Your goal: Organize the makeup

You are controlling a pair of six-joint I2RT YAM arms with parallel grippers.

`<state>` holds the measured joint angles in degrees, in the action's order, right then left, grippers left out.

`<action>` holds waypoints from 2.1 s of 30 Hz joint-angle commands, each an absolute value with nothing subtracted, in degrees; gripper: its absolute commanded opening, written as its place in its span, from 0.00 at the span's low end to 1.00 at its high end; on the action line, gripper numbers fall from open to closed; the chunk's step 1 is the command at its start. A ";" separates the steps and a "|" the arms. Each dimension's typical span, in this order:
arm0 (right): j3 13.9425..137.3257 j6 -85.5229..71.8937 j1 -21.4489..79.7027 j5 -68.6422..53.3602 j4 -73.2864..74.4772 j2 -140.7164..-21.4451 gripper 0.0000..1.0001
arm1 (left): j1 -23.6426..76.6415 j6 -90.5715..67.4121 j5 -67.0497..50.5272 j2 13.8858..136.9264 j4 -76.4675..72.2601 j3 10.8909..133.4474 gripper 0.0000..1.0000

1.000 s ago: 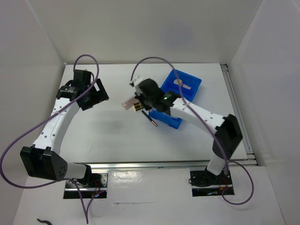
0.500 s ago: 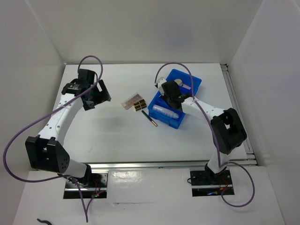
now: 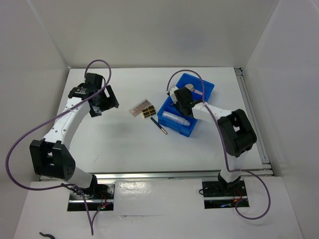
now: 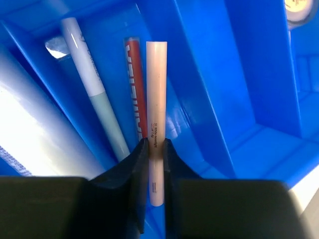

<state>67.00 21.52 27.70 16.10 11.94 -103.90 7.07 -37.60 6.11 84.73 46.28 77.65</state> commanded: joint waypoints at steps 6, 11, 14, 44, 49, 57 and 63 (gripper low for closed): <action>73.12 17.85 28.65 17.23 13.18 -100.12 0.41 | 7.12 -36.65 5.98 84.81 45.70 79.98 1.00; 76.63 14.68 30.66 17.75 15.73 -93.88 0.46 | 7.12 -37.18 2.73 84.29 45.09 79.98 1.00; 78.57 10.47 35.13 14.78 19.15 -91.76 0.39 | 7.12 -37.18 2.20 83.15 44.47 79.37 1.00; 73.56 -3.96 46.85 9.40 24.26 -108.28 0.43 | 7.12 -37.71 2.11 81.47 45.00 78.13 1.00; 72.86 -3.96 46.85 11.69 23.12 -109.86 0.42 | 7.12 -37.71 2.64 81.47 45.00 77.61 1.00; 70.40 -4.48 46.85 15.81 21.27 -107.58 0.43 | 7.12 -37.71 2.11 81.47 44.47 77.61 1.00; 70.40 -4.48 47.90 16.16 21.88 -105.64 0.44 | 7.12 -37.71 2.11 82.00 44.47 78.13 1.00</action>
<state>70.67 -3.64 47.16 13.61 23.24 -109.23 7.07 -37.76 1.85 81.56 44.95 77.10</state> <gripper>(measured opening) 0.440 1.000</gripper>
